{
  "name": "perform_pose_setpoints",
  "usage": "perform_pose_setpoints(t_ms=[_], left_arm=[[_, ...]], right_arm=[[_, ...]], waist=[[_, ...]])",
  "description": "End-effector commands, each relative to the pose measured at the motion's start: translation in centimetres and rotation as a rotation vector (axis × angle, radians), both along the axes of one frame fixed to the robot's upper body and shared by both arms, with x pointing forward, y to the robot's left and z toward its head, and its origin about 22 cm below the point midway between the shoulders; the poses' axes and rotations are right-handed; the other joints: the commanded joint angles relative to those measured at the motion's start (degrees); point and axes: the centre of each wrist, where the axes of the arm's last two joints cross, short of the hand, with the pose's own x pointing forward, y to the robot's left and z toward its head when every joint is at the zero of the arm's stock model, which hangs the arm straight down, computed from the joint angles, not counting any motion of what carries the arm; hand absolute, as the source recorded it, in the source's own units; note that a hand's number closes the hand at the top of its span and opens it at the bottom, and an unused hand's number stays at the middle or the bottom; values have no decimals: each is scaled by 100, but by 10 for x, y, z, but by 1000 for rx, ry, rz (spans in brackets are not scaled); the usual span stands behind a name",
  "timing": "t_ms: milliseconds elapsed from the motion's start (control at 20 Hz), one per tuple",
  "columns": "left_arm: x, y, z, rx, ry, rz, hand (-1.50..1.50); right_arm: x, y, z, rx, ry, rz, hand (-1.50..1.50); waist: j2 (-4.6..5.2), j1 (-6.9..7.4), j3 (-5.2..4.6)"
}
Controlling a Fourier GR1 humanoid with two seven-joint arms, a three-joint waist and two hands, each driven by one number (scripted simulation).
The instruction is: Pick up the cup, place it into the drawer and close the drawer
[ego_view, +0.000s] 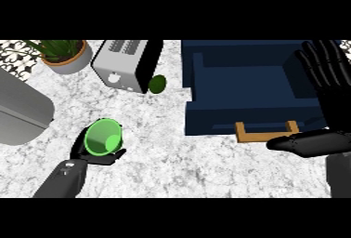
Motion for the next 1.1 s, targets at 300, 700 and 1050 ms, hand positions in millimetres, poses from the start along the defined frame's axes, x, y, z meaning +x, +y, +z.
perform_pose_setpoints(t_ms=[300, 700, 1050], left_arm=[[8, -7, 5, -73, -291, 284, 150], [54, -43, 41, -186, -372, 279, 150], [94, -85, 96, -187, -434, 147, 150]], right_arm=[[-9, 1, -2, 8, 17, -12, -150], [0, -4, -13, -7, 23, -19, -150], [-4, -19, -12, -21, 30, -23, -150]], waist=[[-34, 28, 10], [-58, 95, 23], [-99, 193, 34]])
